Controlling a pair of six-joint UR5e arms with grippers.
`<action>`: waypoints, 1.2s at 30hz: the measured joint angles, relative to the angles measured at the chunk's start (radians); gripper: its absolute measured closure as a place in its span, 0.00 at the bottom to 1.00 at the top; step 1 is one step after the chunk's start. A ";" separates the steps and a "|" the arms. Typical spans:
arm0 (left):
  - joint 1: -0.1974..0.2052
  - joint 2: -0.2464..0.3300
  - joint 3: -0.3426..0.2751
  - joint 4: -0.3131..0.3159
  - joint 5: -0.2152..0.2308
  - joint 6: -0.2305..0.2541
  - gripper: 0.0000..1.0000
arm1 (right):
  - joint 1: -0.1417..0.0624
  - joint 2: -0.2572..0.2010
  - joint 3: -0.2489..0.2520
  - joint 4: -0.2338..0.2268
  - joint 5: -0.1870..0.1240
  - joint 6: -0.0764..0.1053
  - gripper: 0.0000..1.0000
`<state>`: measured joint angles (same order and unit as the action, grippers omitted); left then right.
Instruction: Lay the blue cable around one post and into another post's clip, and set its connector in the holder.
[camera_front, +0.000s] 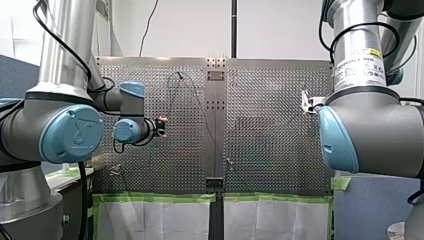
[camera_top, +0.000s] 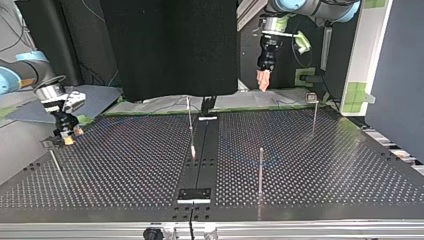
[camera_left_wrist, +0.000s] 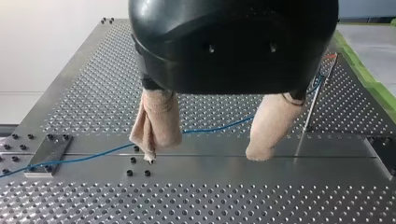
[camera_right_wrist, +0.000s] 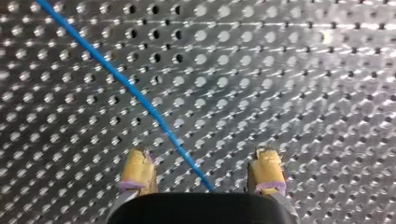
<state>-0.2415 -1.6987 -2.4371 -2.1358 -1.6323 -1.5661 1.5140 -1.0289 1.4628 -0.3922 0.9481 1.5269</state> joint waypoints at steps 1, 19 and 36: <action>0.000 0.000 0.000 0.000 0.000 0.000 0.00 | 0.002 0.000 0.000 0.010 0.009 -0.010 0.00; 0.003 0.000 0.000 0.000 0.001 0.000 0.00 | 0.048 -0.002 0.000 0.056 0.066 -0.095 0.00; 0.009 0.000 -0.001 -0.001 0.001 -0.001 0.00 | 0.080 -0.005 0.000 0.134 0.139 -0.169 0.00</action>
<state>-0.2321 -1.6987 -2.4384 -2.1370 -1.6313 -1.5674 1.5940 -1.0337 1.4629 -0.2583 1.0868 1.3575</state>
